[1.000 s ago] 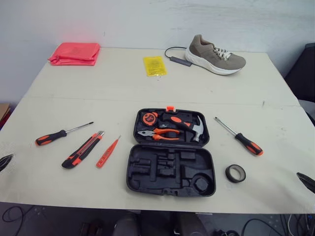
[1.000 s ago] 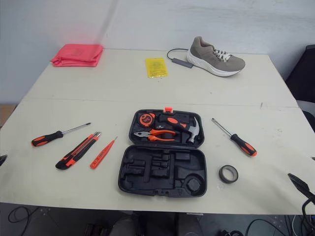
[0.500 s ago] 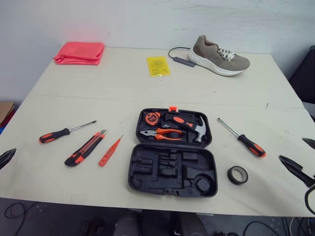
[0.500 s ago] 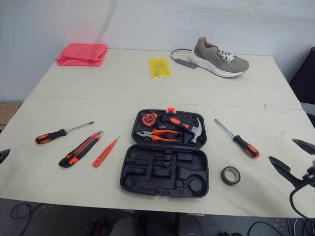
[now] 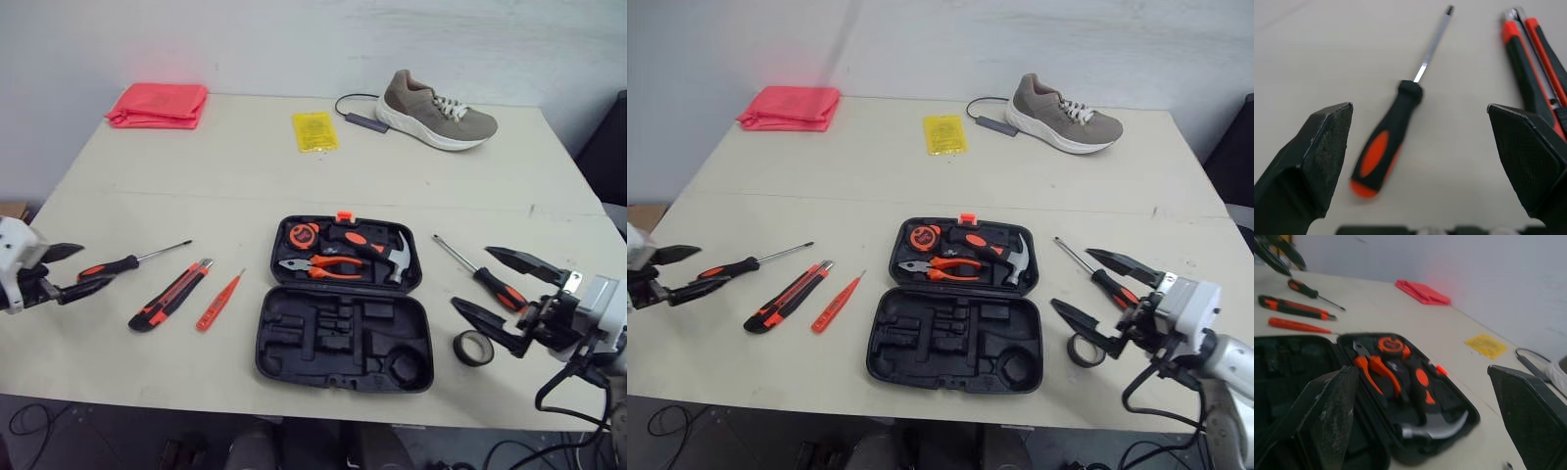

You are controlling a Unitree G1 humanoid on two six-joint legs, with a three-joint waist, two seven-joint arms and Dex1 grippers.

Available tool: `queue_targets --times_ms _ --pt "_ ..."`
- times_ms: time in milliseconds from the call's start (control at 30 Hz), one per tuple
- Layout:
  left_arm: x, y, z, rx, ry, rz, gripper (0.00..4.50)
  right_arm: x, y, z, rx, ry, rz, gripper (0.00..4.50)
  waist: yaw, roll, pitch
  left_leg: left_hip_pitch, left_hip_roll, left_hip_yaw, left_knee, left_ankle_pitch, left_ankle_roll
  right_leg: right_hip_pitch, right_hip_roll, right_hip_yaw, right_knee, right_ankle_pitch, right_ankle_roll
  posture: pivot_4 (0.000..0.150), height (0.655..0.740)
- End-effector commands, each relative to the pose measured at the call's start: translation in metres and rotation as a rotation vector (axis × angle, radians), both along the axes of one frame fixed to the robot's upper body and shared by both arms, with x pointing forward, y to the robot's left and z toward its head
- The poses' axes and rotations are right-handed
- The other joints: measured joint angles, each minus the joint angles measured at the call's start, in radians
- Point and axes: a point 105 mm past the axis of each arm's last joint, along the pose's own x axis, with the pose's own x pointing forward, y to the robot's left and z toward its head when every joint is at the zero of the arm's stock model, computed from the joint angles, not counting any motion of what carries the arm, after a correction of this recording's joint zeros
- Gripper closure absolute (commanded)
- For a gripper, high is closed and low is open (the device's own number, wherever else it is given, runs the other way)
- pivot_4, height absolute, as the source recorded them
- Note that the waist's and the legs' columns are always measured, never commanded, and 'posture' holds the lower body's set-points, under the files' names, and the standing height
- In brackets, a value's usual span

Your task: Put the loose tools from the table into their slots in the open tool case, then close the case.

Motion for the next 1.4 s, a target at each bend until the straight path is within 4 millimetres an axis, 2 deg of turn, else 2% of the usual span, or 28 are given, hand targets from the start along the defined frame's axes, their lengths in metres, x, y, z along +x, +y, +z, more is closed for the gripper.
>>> queue_targets --times_ms 33,233,400,667,767,967,1000,1267,1400 --pt "0.008 0.007 0.004 0.048 0.028 0.015 0.03 -0.006 0.015 0.005 -0.004 -0.032 0.062 0.06 0.001 -0.005 -0.002 -0.001 0.000 0.001 0.001 0.000 0.000 -0.001 0.001 0.000 0.001 0.000 0.000 0.150 0.7400" --pt "0.029 0.006 -0.003 0.095 0.034 0.056 0.03 -0.006 0.017 -0.001 0.002 -0.026 0.059 0.06 0.003 -0.007 -0.002 -0.005 0.000 0.006 0.005 0.001 0.000 -0.008 0.001 -0.006 0.006 0.000 0.000 0.150 0.7400" --pt "0.029 0.010 -0.016 0.149 0.110 0.078 0.03 -0.006 0.015 -0.004 -0.008 -0.025 0.041 0.06 0.001 -0.007 -0.002 -0.005 0.000 0.008 0.006 0.001 0.001 -0.009 0.000 -0.009 0.006 0.000 0.001 0.150 0.7400" --pt "0.020 0.015 -0.032 0.119 0.236 0.124 0.03 -0.007 0.012 -0.007 -0.021 -0.023 0.025 0.06 0.000 -0.007 -0.002 -0.004 0.001 0.009 0.007 0.001 0.001 -0.009 0.000 -0.009 0.009 0.000 0.001 0.150 0.7400" --pt "0.018 0.015 -0.034 0.109 0.240 0.126 0.83 -0.007 0.011 -0.008 -0.025 -0.022 0.021 0.00 0.000 -0.007 -0.002 -0.003 0.001 0.010 0.006 0.001 0.001 -0.009 0.000 -0.009 0.009 0.000 0.001 0.150 0.7400" --pt "0.016 0.007 -0.046 0.060 0.253 0.103 3.61 -0.006 0.009 -0.010 -0.030 -0.019 0.022 0.00 0.000 -0.006 -0.003 0.002 0.001 0.014 0.006 0.001 0.001 -0.009 -0.001 -0.008 0.013 0.000 0.000 0.150 0.7400" --pt "0.017 0.007 -0.046 0.055 0.245 0.106 3.78 -0.006 0.009 -0.010 -0.032 -0.017 0.024 0.00 0.000 -0.005 -0.003 0.002 0.001 0.014 0.006 0.001 0.001 -0.009 -0.001 -0.007 0.014 0.000 0.000 0.150 0.7400" --pt "0.020 0.005 -0.041 0.020 0.196 0.111 3.78 -0.005 0.007 -0.012 -0.042 -0.010 0.028 0.00 0.000 -0.005 -0.004 0.003 0.001 0.015 0.006 0.001 0.001 -0.009 -0.002 -0.006 0.014 0.000 0.000 0.150 0.7400" --pt "0.030 -0.001 -0.020 -0.019 0.090 0.076 3.78 -0.005 0.006 -0.013 -0.048 -0.010 0.033 0.00 0.002 -0.005 -0.004 0.002 0.001 0.015 0.006 0.001 0.001 -0.009 -0.002 -0.006 0.014 0.000 0.000 0.150 0.7400"
